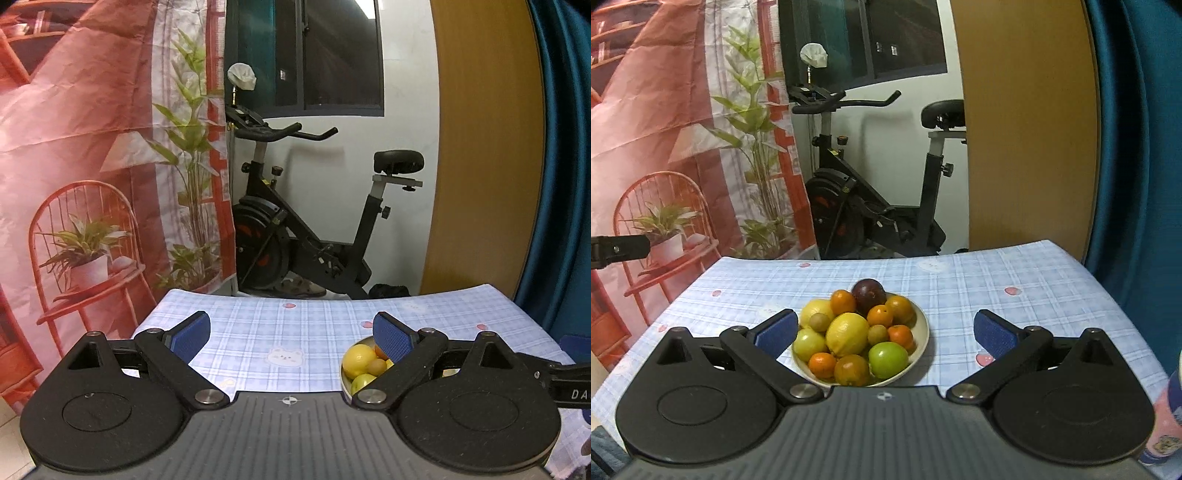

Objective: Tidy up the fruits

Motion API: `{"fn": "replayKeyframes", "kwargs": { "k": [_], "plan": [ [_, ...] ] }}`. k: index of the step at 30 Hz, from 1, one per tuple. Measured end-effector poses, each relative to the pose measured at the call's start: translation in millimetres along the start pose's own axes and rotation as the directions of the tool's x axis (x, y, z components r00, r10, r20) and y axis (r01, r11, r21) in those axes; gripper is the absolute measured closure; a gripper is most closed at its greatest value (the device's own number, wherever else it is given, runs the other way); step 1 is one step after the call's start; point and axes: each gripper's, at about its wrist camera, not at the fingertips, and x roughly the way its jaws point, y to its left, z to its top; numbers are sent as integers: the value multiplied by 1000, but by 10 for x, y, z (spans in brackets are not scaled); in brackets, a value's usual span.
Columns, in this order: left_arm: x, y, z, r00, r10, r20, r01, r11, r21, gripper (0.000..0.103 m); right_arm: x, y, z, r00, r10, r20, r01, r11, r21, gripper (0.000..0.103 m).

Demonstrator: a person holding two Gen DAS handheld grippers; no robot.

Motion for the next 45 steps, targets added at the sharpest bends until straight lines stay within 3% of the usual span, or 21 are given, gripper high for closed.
{"fn": "replayKeyframes", "kwargs": {
  "k": [14, 45],
  "plan": [
    [-467, 93, 63, 1000, 31, 6, -31, 999, -11, 7, -425, 311, 229, 997, 46, 56, -44, 998, -35, 0],
    [-452, 58, 39, 999, 47, -5, -47, 999, -7, 7, -463, 388, 261, 996, 59, 59, -58, 998, -33, 0]
  ]
}}
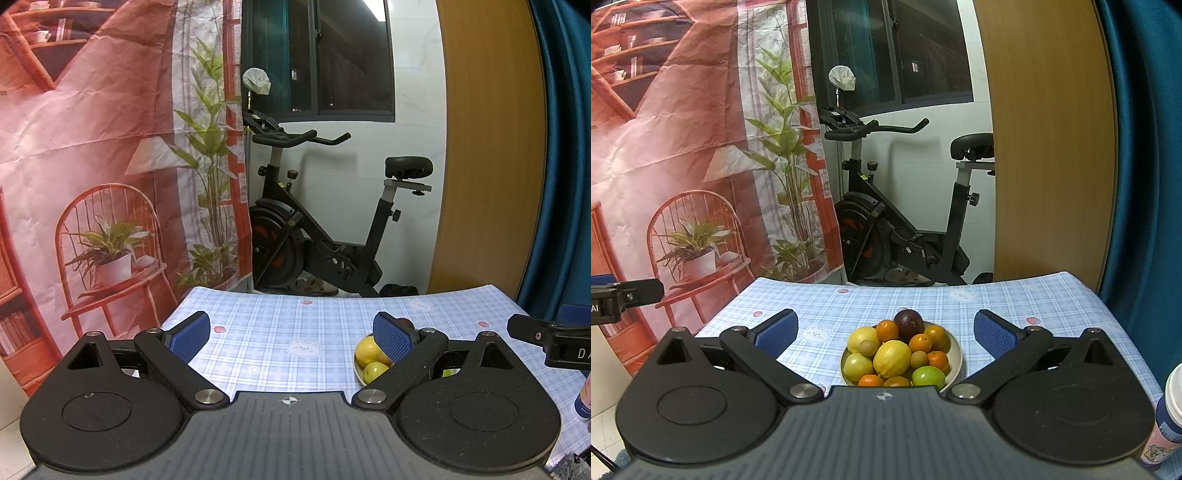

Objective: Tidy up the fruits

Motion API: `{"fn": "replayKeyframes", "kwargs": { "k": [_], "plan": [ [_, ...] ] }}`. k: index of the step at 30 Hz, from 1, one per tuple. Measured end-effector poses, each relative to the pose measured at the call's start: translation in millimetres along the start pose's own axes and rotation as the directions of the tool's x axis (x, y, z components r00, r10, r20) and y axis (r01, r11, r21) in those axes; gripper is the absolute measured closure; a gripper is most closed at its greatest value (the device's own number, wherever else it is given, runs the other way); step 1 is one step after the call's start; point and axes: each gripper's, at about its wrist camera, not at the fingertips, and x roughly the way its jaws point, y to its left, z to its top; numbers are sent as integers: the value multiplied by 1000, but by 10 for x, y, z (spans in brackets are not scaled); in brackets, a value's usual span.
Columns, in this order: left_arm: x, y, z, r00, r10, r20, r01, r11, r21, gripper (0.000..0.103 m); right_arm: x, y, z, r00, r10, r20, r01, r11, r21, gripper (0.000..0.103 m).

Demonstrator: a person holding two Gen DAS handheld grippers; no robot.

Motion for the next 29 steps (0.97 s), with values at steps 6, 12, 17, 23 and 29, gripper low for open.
{"fn": "replayKeyframes", "kwargs": {
  "k": [6, 12, 17, 23, 29],
  "plan": [
    [-2, 7, 1, 1000, -6, -4, 6, 1000, -2, 6, -2, -3, 5, 1000, 1, 1, -1, 1000, 1, 0],
    [-39, 9, 2, 1000, -16, 5, 15, 1000, 13, 6, -46, 23, 34, 1000, 5, 10, -5, 1000, 0, 0],
    [-38, 38, 10, 1000, -18, 7, 18, 1000, 14, 6, -42, 19, 49, 1000, 9, 13, -9, 1000, 3, 0],
    [-45, 55, 5, 1000, -23, 11, 22, 1000, 21, 6, -52, -2, 47, 1000, 8, 17, -8, 1000, 8, 0],
    [-45, 56, 7, 1000, -22, 11, 22, 1000, 20, 6, -50, -3, 47, 1000, 8, 16, -8, 1000, 9, 0]
  ]
}}
